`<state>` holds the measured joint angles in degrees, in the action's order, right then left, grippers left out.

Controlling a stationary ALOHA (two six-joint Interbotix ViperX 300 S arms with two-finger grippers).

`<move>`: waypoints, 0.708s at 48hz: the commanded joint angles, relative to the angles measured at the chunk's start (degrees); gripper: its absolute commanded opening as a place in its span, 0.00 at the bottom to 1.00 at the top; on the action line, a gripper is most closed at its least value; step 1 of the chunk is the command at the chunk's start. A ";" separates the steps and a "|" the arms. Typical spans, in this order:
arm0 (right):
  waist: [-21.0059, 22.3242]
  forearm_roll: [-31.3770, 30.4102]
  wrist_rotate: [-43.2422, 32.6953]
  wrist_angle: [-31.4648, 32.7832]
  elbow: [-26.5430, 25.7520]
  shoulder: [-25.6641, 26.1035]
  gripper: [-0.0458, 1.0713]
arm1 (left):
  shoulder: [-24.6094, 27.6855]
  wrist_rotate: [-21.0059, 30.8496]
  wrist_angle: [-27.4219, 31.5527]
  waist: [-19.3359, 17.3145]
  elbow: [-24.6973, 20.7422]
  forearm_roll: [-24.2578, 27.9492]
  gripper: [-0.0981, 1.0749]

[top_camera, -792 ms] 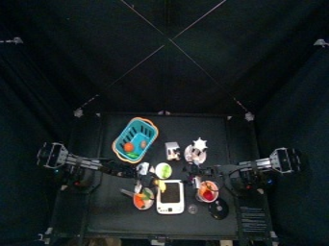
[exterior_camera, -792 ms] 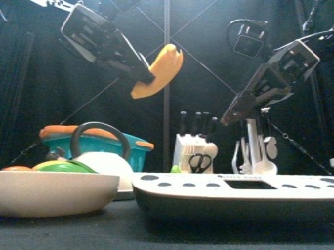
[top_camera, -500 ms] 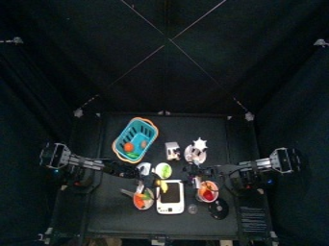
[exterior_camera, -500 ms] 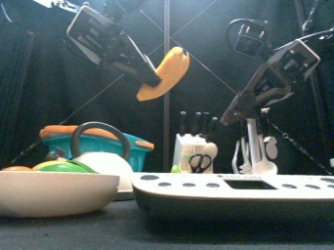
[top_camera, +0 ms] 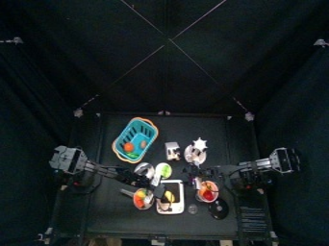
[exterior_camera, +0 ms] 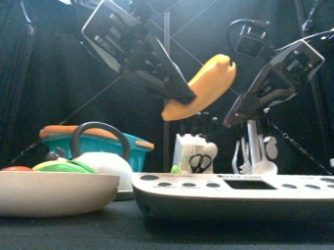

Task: Place banana onto stove

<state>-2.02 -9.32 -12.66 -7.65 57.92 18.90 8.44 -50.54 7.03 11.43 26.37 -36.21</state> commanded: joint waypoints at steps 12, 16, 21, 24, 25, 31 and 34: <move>-0.18 0.26 0.00 -0.18 -0.88 -0.79 0.85 | 2.64 0.00 0.00 -0.62 -2.46 -1.49 0.75; -0.35 0.26 0.00 -0.18 -0.97 -1.32 0.85 | 3.25 0.00 0.00 -1.67 -2.20 -1.49 0.77; -0.53 0.26 0.00 -0.18 -0.97 -1.93 0.85 | 3.69 0.00 -0.09 -2.72 -2.02 -1.41 0.78; -0.53 0.26 0.00 -0.18 -0.97 -2.20 0.85 | 3.96 0.00 -0.18 -3.34 -2.02 -1.41 0.78; -0.62 0.26 0.00 -0.18 -0.97 -2.29 0.85 | 3.96 0.00 -0.18 -3.43 -2.11 -1.41 0.78; -0.62 0.26 0.00 -0.18 -1.05 -2.55 0.85 | 4.13 0.00 -0.18 -4.13 -1.93 -1.32 0.78; -0.70 0.26 0.00 -0.18 -1.05 -2.55 0.85 | 4.04 -0.09 -0.09 -4.31 -1.93 -1.32 0.78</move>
<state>-2.55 -9.14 -12.66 -7.56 57.92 15.82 13.10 -50.54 7.12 7.65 25.22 -37.53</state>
